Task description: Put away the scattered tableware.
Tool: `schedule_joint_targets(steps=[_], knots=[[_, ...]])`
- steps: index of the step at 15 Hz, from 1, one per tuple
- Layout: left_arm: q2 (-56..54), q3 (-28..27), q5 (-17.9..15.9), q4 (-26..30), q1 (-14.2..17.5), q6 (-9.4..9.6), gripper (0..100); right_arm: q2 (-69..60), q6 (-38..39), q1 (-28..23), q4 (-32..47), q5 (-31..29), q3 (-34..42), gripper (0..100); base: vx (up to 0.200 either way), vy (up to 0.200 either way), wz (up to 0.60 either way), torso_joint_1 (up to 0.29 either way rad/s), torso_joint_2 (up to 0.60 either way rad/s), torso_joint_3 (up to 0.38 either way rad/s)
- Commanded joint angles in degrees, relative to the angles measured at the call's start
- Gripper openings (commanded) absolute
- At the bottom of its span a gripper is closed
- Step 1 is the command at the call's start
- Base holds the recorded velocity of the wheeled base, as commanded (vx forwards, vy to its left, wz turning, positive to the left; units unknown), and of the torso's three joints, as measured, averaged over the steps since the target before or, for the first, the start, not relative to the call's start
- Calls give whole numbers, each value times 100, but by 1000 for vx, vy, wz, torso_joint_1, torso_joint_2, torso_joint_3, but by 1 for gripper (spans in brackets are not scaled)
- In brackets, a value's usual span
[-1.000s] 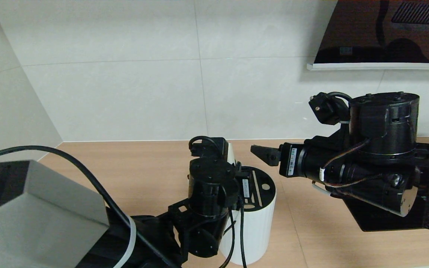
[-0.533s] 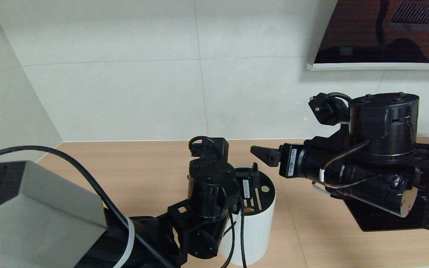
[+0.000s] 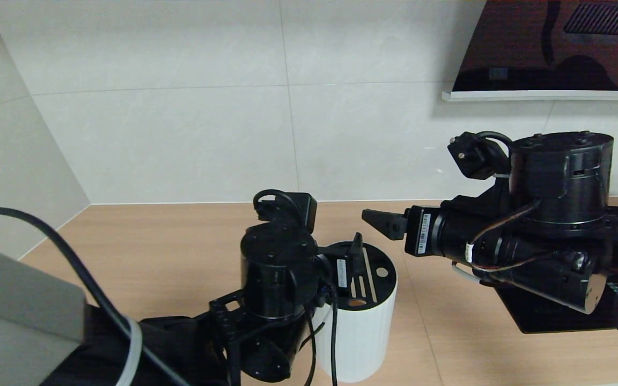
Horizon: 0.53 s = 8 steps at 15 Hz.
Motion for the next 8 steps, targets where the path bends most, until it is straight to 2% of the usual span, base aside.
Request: schedule_joint_targets(steps=[1, 3, 5, 6, 8], knots=[[-914, 274, -78, 220, 103, 71, 100, -162, -12, -16, -16, -17, 109, 100, 0, 0, 0, 0, 0, 0], [-1767, 512, -412, 686, 358, 71, 100, -382, -197, -315, -16, -52, 179, 100, 0, 0, 0, 0, 0, 0], [-2672, 679, -931, 1046, 788, 71, 100, -768, -285, -544, -16, -70, 460, 100, 0, 0, 0, 0, 0, 0], [-3103, 687, -1036, 1283, 1052, 62, 100, -1076, -329, -588, -25, -79, 794, 100, 0, 0, 0, 0, 0, 0], [-3709, 767, -1045, 1872, 1175, 62, 100, -1700, -434, -1018, -34, -87, 1260, 100, 0, 0, 0, 0, 0, 0]])
